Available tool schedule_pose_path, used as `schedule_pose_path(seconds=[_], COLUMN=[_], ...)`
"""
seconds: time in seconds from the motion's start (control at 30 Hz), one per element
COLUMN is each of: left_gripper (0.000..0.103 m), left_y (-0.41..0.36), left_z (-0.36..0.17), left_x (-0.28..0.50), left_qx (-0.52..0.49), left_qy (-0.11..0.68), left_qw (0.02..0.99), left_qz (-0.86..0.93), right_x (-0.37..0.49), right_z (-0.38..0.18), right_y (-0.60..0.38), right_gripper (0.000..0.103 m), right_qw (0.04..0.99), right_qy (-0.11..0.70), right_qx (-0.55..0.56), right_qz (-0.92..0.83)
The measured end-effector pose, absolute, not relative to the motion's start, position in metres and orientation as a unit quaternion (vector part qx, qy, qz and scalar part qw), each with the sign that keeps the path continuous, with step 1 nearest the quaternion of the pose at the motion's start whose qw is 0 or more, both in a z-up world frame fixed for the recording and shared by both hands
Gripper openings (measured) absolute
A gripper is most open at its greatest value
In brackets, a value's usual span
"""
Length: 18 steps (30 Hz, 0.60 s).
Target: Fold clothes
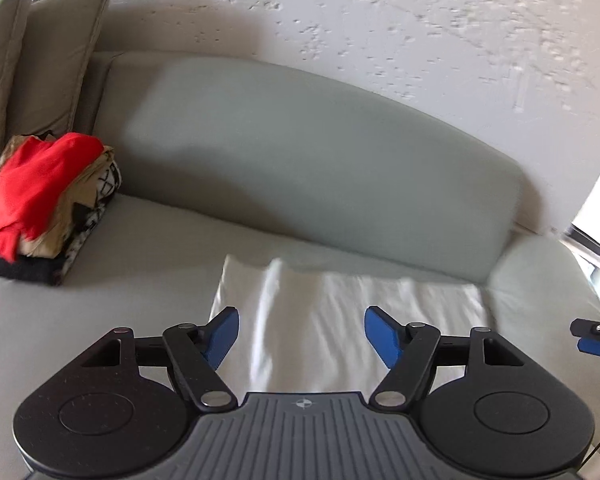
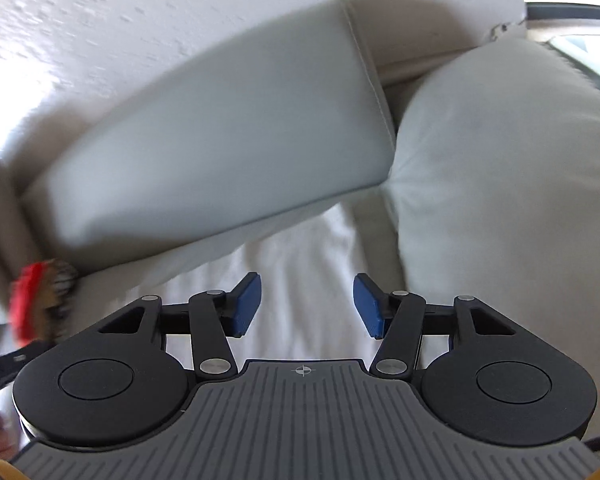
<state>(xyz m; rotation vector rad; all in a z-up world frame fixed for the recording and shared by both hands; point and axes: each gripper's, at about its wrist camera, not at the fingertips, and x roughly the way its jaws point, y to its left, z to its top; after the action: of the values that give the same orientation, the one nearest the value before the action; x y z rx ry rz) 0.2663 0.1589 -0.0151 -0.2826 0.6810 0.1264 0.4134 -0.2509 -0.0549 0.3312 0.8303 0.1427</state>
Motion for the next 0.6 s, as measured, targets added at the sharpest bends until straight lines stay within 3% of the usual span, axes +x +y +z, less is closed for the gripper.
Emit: schedule_pose_path(seconds=[0.1, 0.13, 0.17, 0.27, 0.3, 0.33, 0.4, 0.43, 0.47, 0.5, 0.6], left_gripper=[0.068, 0.068, 0.068, 0.069, 0.069, 0.069, 0.069, 0.069, 0.069, 0.069, 0.07], left_y=[0.164, 0.166, 0.168, 0.177, 0.181, 0.185, 0.192, 0.195, 0.195, 0.196, 0.202], left_z=[-0.038, -0.045, -0.053, -0.075, -0.081, -0.087, -0.096, -0.101, -0.103, -0.105, -0.107], left_x=[0.308, 0.322, 0.337, 0.357, 0.358, 0.36, 0.365, 0.368, 0.37, 0.371, 0.376], left_qx=[-0.142, -0.143, -0.145, -0.155, -0.164, -0.173, -0.185, -0.19, -0.187, -0.184, -0.185], left_qy=[0.334, 0.335, 0.335, 0.329, 0.326, 0.324, 0.324, 0.324, 0.324, 0.325, 0.321], left_qw=[0.929, 0.928, 0.928, 0.926, 0.925, 0.923, 0.92, 0.918, 0.918, 0.917, 0.917], left_qz=[0.071, 0.075, 0.078, 0.102, 0.106, 0.11, 0.121, 0.127, 0.132, 0.137, 0.149], right_x=[0.47, 0.485, 0.496, 0.521, 0.527, 0.533, 0.539, 0.539, 0.538, 0.535, 0.525], right_z=[-0.095, -0.107, -0.117, -0.136, -0.141, -0.146, -0.155, -0.157, -0.158, -0.156, -0.149], right_y=[-0.25, -0.25, -0.249, -0.246, -0.245, -0.243, -0.239, -0.238, -0.236, -0.235, -0.232], right_gripper=[0.05, 0.034, 0.026, 0.029, 0.035, 0.049, 0.049, 0.044, 0.018, 0.001, 0.002], right_qw=[0.893, 0.892, 0.893, 0.896, 0.898, 0.899, 0.901, 0.905, 0.909, 0.913, 0.931], right_qy=[0.419, 0.422, 0.42, 0.413, 0.411, 0.411, 0.416, 0.409, 0.402, 0.394, 0.358], right_qx=[0.151, 0.148, 0.147, 0.143, 0.14, 0.135, 0.117, 0.109, 0.102, 0.094, 0.064], right_qz=[0.056, 0.06, 0.069, 0.074, 0.067, 0.06, 0.044, 0.043, 0.043, 0.045, 0.021])
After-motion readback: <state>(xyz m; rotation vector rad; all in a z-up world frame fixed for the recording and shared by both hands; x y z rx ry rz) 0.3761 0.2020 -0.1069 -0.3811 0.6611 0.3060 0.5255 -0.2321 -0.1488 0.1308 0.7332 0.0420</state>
